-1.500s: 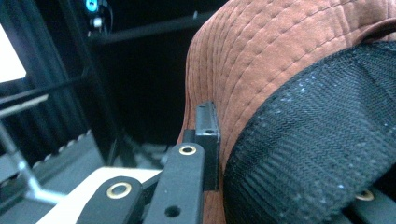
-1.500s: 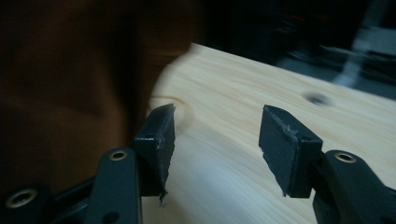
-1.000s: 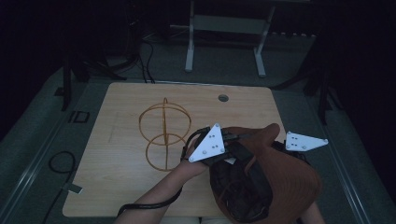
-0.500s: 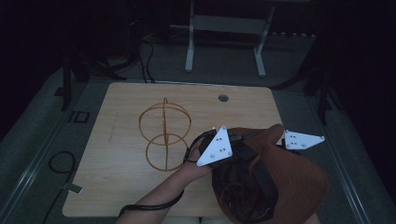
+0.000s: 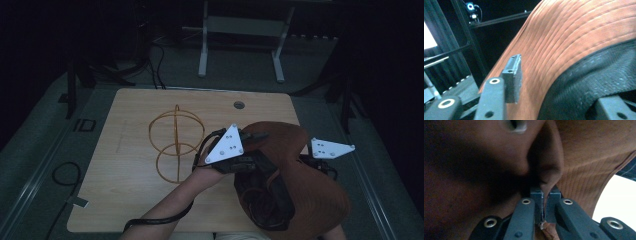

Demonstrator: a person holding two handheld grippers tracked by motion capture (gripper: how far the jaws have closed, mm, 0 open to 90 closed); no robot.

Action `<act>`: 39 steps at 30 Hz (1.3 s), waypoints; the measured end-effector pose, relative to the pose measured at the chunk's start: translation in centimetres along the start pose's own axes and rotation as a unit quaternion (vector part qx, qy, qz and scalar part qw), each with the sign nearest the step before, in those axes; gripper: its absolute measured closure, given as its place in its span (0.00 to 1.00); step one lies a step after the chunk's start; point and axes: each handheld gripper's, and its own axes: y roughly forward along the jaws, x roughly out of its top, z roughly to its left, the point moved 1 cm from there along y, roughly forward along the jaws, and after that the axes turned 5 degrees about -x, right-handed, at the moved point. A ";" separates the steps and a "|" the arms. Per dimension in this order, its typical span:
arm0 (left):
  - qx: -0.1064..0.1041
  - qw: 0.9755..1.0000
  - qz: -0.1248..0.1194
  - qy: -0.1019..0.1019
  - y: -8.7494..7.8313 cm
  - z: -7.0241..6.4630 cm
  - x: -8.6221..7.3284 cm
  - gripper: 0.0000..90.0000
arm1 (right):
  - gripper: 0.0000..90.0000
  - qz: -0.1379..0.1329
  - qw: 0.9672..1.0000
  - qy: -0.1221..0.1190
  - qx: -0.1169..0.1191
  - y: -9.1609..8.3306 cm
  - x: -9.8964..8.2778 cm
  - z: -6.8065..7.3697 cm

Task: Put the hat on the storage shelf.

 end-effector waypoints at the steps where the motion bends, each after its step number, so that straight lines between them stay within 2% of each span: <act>1: 0.003 1.000 0.007 0.001 0.0 -0.1 0.0 0.58 | 0.97 -0.001 1.000 -0.001 -0.003 -0.2 0.1 -0.1; 3: 0.002 1.000 0.015 -0.002 -0.1 -0.1 -0.1 0.55 | 0.97 -0.005 1.000 -0.001 -0.014 -0.6 0.3 -0.4; 6: 0.007 1.000 0.019 -0.005 -0.4 0.0 -0.2 0.54 | 0.97 -0.009 1.000 0.003 -0.016 -0.8 0.4 -0.5; 9: 0.015 1.000 0.024 -0.008 -1.0 0.0 -0.5 0.54 | 0.97 -0.018 0.999 0.000 -0.030 -1.3 0.8 -0.9; 14: 0.036 0.999 0.028 -0.028 -2.7 0.4 -1.1 0.52 | 0.97 -0.023 0.999 0.004 -0.046 -1.8 1.2 -1.5; 18: 0.052 0.997 0.049 -0.034 -4.0 0.3 -1.7 0.51 | 0.97 -0.029 0.998 0.006 -0.064 -2.2 1.7 -2.3; 21: 0.064 0.994 0.067 -0.051 -5.2 0.0 -2.6 0.51 | 0.97 -0.028 0.997 0.005 -0.072 -2.3 1.9 -2.5; 22: 0.065 0.993 0.072 -0.064 -5.9 -0.3 -3.2 0.51 | 0.97 -0.032 0.997 0.008 -0.075 -2.3 2.0 -2.7; 23: 0.065 0.993 0.072 -0.064 -5.9 -0.3 -3.2 0.51 | 0.97 -0.032 0.996 0.009 -0.078 -2.3 2.1 -2.9; 26: 0.065 0.991 0.092 -0.074 -6.8 -1.0 -4.4 0.51 | 0.97 -0.036 0.996 0.012 -0.078 -2.3 2.2 -3.2; 28: 0.069 0.988 0.111 -0.078 -7.2 -1.6 -5.4 0.51 | 0.97 -0.040 0.996 0.015 -0.080 -2.2 2.6 -3.7; 30: 0.067 0.987 0.123 -0.083 -7.6 -1.9 -6.3 0.51 | 0.97 -0.041 0.996 0.016 -0.081 -2.0 2.9 -3.9; 32: 0.071 0.983 0.137 -0.101 -8.2 -2.3 -7.9 0.51 | 0.97 -0.045 0.995 0.015 -0.083 -1.9 3.3 -4.2; 33: 0.071 0.983 0.137 -0.101 -8.2 -2.3 -7.9 0.51 | 0.97 -0.045 0.995 0.015 -0.083 -1.9 3.3 -4.2; 35: 0.073 0.981 0.145 -0.109 -8.9 -2.5 -9.1 0.51 | 0.97 -0.051 0.995 0.016 -0.081 -1.5 4.0 -4.6; 39: 0.076 0.976 0.172 -0.109 -9.8 -2.8 -11.2 0.51 | 0.97 -0.052 0.995 0.018 -0.080 -1.0 4.6 -5.1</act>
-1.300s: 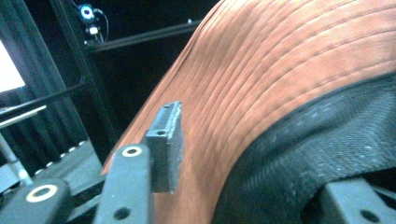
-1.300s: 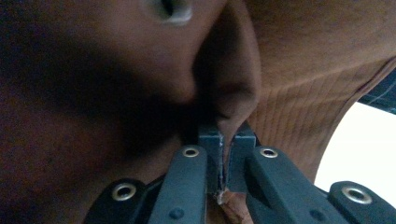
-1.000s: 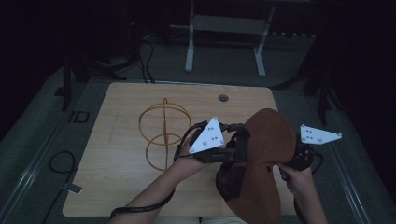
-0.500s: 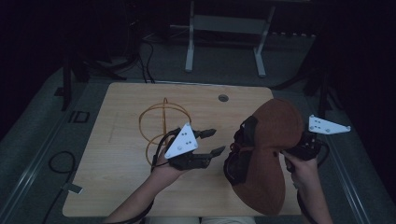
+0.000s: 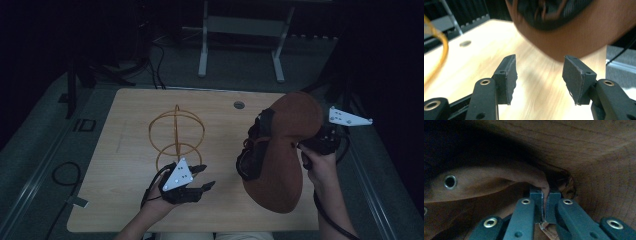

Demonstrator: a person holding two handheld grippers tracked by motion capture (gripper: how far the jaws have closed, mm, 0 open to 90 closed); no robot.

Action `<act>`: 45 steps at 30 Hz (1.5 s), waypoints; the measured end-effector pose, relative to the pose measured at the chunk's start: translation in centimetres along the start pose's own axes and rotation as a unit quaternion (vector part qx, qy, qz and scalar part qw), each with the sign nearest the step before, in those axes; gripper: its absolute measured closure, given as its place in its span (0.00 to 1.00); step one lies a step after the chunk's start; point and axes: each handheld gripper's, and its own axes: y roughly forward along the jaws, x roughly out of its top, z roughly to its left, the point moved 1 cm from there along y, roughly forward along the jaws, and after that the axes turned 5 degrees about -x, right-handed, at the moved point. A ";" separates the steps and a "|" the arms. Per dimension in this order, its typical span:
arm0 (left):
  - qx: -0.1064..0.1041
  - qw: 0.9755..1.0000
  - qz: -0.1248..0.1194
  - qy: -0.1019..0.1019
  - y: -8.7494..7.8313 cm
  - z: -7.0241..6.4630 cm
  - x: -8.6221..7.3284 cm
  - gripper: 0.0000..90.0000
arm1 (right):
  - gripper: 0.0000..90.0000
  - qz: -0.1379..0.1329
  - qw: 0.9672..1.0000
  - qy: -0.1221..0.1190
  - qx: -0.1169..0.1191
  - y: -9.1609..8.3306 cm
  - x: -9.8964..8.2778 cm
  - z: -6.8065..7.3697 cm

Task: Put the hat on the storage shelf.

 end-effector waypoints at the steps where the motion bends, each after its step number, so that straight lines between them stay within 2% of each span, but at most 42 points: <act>1: 0.000 1.000 0.004 -0.005 -0.1 0.1 -0.6 0.51 | 0.97 0.000 1.000 0.000 0.000 0.0 0.0 0.0; 5: 0.007 1.000 0.016 -0.020 -0.7 0.4 -3.2 0.51 | 0.97 0.003 1.000 0.001 0.000 0.8 0.3 -0.3; 11: 0.038 0.997 0.034 -0.057 -2.8 1.1 -7.2 0.51 | 0.97 0.005 1.000 0.010 -0.002 1.6 0.4 -0.9; 12: 0.050 0.996 0.037 -0.064 -3.4 1.3 -8.0 0.51 | 0.97 0.006 1.000 0.010 -0.002 1.7 0.4 -1.0; 14: 0.061 0.994 0.037 -0.078 -4.3 1.5 -9.0 0.51 | 0.97 0.010 1.000 0.012 -0.006 2.1 0.3 -1.3; 17: 0.084 0.991 0.045 -0.097 -5.9 1.8 -10.8 0.51 | 0.97 0.013 1.000 0.012 -0.011 2.4 0.3 -1.4; 19: 0.107 0.986 0.054 -0.112 -6.9 2.0 -12.1 0.51 | 0.97 0.016 1.000 0.011 -0.013 2.7 0.3 -1.5; 20: 0.119 0.984 0.056 -0.123 -7.4 2.2 -12.7 0.49 | 0.97 0.016 1.000 0.012 -0.013 2.9 0.3 -1.6; 22: 0.152 0.977 0.056 -0.141 -8.7 2.6 -13.9 0.49 | 0.97 0.016 1.000 0.015 -0.014 3.3 0.2 -1.7; 23: 0.160 0.974 0.057 -0.149 -9.1 2.7 -14.2 0.49 | 0.97 0.016 1.000 0.015 -0.014 3.3 0.2 -1.7; 24: 0.177 0.970 0.060 -0.154 -9.6 2.9 -14.6 0.48 | 0.97 0.016 1.000 0.017 -0.014 3.6 0.1 -1.7; 26: 0.197 0.965 0.056 -0.166 -10.6 3.5 -15.1 0.47 | 0.97 0.018 1.000 0.017 -0.013 3.8 0.1 -1.7; 27: 0.215 0.960 0.058 -0.172 -11.2 3.9 -15.4 0.45 | 0.97 0.022 1.000 0.018 -0.012 4.3 0.1 -1.8; 28: 0.223 0.957 0.055 -0.176 -11.5 4.1 -15.5 0.45 | 0.97 0.022 1.000 0.018 -0.012 4.3 0.1 -1.8; 29: 0.236 0.953 0.050 -0.184 -12.0 4.4 -15.8 0.44 | 0.97 0.023 1.000 0.018 -0.011 4.4 0.1 -1.8; 31: 0.253 0.947 0.043 -0.193 -12.8 5.0 -16.4 0.43 | 0.97 0.026 0.999 0.018 -0.011 4.8 0.2 -1.8; 33: 0.273 0.939 0.035 -0.208 -13.4 5.4 -16.8 0.40 | 0.97 0.027 0.999 0.020 -0.011 5.2 0.3 -1.8; 35: 0.295 0.930 0.031 -0.216 -13.9 5.7 -17.1 0.30 | 0.97 0.030 0.999 0.019 -0.010 5.5 0.3 -1.9; 37: 0.324 0.919 0.023 -0.225 -14.5 6.0 -17.3 0.20 | 0.97 0.032 0.999 0.019 -0.012 5.7 0.4 -1.9; 39: 0.353 0.906 0.021 -0.233 -14.9 6.3 -17.6 0.11 | 0.97 0.031 0.999 0.019 -0.014 6.0 0.8 -2.0; 41: 0.367 0.897 0.023 -0.245 -15.2 6.5 -18.0 0.02 | 0.97 0.031 0.999 0.016 -0.014 6.4 1.2 -2.0; 43: 0.382 0.889 0.021 -0.253 -15.4 6.6 -18.2 0.02 | 0.97 0.032 0.999 0.009 -0.016 7.3 2.3 -2.0; 45: 0.383 0.888 0.019 -0.255 -15.5 6.6 -18.3 0.02 | 0.97 0.033 0.999 0.006 -0.017 7.7 2.7 -1.9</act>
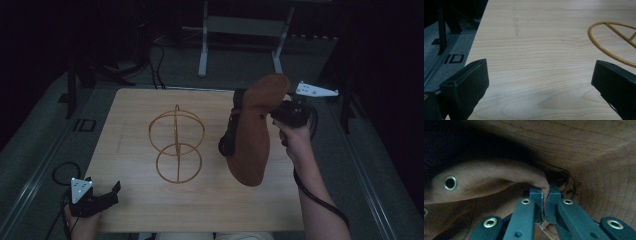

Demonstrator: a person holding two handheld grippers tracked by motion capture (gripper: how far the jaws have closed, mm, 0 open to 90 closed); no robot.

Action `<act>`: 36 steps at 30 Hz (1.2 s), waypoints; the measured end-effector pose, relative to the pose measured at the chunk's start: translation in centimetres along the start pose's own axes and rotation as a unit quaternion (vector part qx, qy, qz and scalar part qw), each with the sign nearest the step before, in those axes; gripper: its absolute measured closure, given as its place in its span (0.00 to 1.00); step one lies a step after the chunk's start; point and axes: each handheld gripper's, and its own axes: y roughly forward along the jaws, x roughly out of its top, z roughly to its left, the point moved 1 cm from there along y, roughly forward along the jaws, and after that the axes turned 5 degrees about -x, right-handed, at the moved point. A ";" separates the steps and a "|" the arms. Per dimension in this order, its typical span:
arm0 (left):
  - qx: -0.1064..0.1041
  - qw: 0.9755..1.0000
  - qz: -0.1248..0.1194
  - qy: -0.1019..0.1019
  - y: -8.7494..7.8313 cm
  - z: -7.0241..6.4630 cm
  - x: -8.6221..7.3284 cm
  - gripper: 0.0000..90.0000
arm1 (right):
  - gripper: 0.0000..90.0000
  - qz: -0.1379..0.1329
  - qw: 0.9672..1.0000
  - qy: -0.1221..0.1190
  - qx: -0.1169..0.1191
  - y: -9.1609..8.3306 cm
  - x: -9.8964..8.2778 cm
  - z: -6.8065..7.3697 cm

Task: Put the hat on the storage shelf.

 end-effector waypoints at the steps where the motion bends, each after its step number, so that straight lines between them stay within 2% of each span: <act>1: 0.007 1.000 -0.005 -0.001 -0.1 0.0 0.0 0.02 | 0.97 0.002 1.000 -0.005 0.002 0.4 0.5 0.0; 3: 0.012 1.000 -0.014 -0.004 -0.3 0.1 0.0 0.02 | 0.97 0.008 1.000 -0.017 0.006 1.9 1.9 0.3; 4: 0.013 1.000 -0.018 -0.008 -0.4 0.1 0.0 0.02 | 0.97 0.008 1.000 -0.017 0.006 1.9 1.9 0.3; 7: 0.018 0.999 -0.032 -0.016 -0.7 0.4 0.1 0.02 | 0.97 0.017 0.999 -0.026 0.014 3.9 3.2 0.9; 8: 0.020 0.999 -0.033 -0.019 -0.8 0.5 0.1 0.02 | 0.97 0.021 0.999 -0.030 0.017 4.6 3.5 1.1; 9: 0.020 0.999 -0.036 -0.021 -0.9 0.6 0.2 0.02 | 0.97 0.026 0.999 -0.034 0.026 6.3 4.1 1.8; 10: 0.020 0.999 -0.037 -0.023 -0.9 0.6 0.2 0.02 | 0.97 0.026 0.999 -0.034 0.026 6.3 4.1 1.8; 11: 0.021 0.999 -0.037 -0.022 -0.9 0.6 0.1 0.02 | 0.97 0.036 0.998 -0.037 0.033 7.9 4.4 2.5; 12: 0.022 0.999 -0.037 -0.021 -0.9 0.6 0.1 0.02 | 0.97 0.036 0.998 -0.037 0.033 7.9 4.4 2.5; 13: 0.022 0.999 -0.039 -0.022 -0.9 0.6 0.1 0.02 | 0.97 0.039 0.998 -0.039 0.038 8.7 4.5 2.8; 17: 0.021 0.999 -0.037 -0.022 -0.9 0.7 -0.1 0.02 | 0.97 0.064 0.996 -0.043 0.055 11.8 4.3 4.4; 18: 0.020 0.999 -0.034 -0.021 -0.8 0.7 -0.1 0.02 | 0.97 0.081 0.994 -0.047 0.062 13.2 4.0 5.2; 21: 0.019 0.999 -0.036 -0.021 -0.9 0.7 -0.1 0.02 | 0.97 0.091 0.992 -0.051 0.064 13.8 3.8 5.6; 22: 0.021 0.999 -0.035 -0.021 -0.9 0.7 -0.1 0.02 | 0.96 0.116 0.989 -0.065 0.066 15.3 3.4 6.4; 27: 0.018 0.999 -0.032 -0.023 -0.8 0.7 -0.2 0.02 | 0.95 0.158 0.982 -0.078 0.069 17.6 2.6 7.5; 31: 0.015 0.999 -0.034 -0.025 -0.8 0.8 -0.2 0.02 | 0.95 0.169 0.980 -0.077 0.076 18.8 2.2 8.1; 36: 0.010 0.999 -0.033 -0.028 -0.7 0.9 -0.2 0.02 | 0.91 0.180 0.978 -0.069 0.074 20.1 2.0 8.8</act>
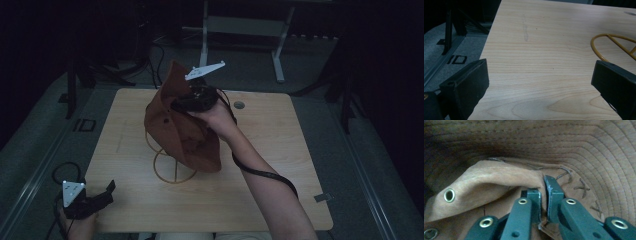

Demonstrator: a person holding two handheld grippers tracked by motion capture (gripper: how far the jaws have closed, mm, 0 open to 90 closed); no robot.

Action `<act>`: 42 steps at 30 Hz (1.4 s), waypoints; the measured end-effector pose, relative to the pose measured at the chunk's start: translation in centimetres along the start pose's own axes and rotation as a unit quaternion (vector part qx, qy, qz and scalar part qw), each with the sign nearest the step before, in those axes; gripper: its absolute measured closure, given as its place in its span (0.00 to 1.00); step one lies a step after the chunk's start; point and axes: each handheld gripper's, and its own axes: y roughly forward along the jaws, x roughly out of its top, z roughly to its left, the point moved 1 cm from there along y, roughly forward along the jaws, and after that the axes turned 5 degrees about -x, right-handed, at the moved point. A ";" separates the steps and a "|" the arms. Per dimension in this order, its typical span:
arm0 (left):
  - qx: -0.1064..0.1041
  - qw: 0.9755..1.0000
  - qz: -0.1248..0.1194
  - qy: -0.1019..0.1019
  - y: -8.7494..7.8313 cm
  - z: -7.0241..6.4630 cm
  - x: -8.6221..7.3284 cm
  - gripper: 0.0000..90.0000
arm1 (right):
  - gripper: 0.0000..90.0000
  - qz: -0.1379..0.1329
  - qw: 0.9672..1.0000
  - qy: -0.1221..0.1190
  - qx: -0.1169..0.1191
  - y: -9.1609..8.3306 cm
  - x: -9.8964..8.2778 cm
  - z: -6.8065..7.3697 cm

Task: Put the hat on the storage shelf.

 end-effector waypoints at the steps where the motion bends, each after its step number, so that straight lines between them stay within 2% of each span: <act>1: 0.000 1.000 0.000 0.000 0.0 0.0 0.0 0.02 | 0.87 0.001 1.000 0.002 -0.001 0.3 0.1 0.1; 2: 0.000 1.000 0.000 0.000 0.0 0.0 0.0 0.02 | 0.87 0.001 1.000 0.002 -0.001 0.3 0.1 0.1; 5: -0.001 1.000 0.000 0.000 0.0 0.0 0.0 0.02 | 0.64 0.010 1.000 0.007 -0.011 1.6 0.3 0.4; 8: -0.002 1.000 0.001 0.000 0.0 0.0 -0.1 0.02 | 0.51 0.018 1.000 0.003 -0.025 2.7 0.2 0.7; 10: -0.003 1.000 0.002 -0.001 0.0 0.1 -0.1 0.02 | 0.49 0.019 0.999 0.003 -0.028 3.1 0.2 0.8; 11: -0.002 1.000 0.002 -0.001 0.0 0.1 -0.1 0.02 | 0.43 0.023 0.999 0.006 -0.031 3.7 0.3 1.0; 14: -0.002 1.000 0.001 -0.004 -0.1 0.2 -0.1 0.02 | 0.40 0.026 0.999 0.010 -0.035 4.3 0.3 1.2; 15: -0.002 1.000 0.000 -0.005 -0.1 0.2 -0.1 0.02 | 0.35 0.031 0.998 0.016 -0.045 4.8 0.4 1.4; 17: -0.003 1.000 0.001 -0.006 0.0 0.2 -0.1 0.02 | 0.31 0.032 0.998 0.016 -0.050 5.2 0.4 1.4; 18: -0.003 1.000 0.001 -0.006 0.0 0.2 -0.1 0.02 | 0.31 0.032 0.998 0.016 -0.050 5.2 0.4 1.4; 19: -0.007 1.000 0.000 -0.008 0.0 0.1 -0.1 0.02 | 0.31 0.038 0.998 0.027 -0.048 5.7 0.4 1.3; 22: -0.008 1.000 -0.002 -0.007 -0.1 0.1 0.0 0.02 | 0.30 0.040 0.998 0.030 -0.041 6.1 0.5 1.3; 25: -0.008 1.000 0.000 -0.008 0.0 0.1 -0.1 0.02 | 0.29 0.055 0.997 0.040 -0.031 6.5 0.6 1.2; 30: -0.006 1.000 0.000 0.000 0.0 0.0 -0.1 0.02 | 0.28 0.071 0.996 0.043 -0.041 6.6 0.9 1.1; 32: -0.007 1.000 0.000 -0.001 0.0 0.0 -0.1 0.02 | 0.27 0.069 0.996 0.038 -0.048 6.3 0.9 1.3; 35: -0.009 1.000 0.003 0.000 0.1 0.0 -0.2 0.02 | 0.19 0.063 0.997 0.027 -0.044 5.6 1.1 1.5; 38: -0.006 1.000 0.003 0.002 0.1 0.0 -0.2 0.02 | 0.18 0.054 0.997 0.024 -0.039 4.9 1.4 1.7; 40: -0.006 1.000 0.002 0.001 0.0 -0.1 -0.1 0.02 | 0.18 0.036 0.998 0.031 -0.029 4.0 1.8 1.7; 42: -0.006 1.000 -0.001 0.002 -0.1 -0.1 -0.1 0.02 | 0.18 0.033 0.999 0.024 -0.031 3.5 1.8 1.8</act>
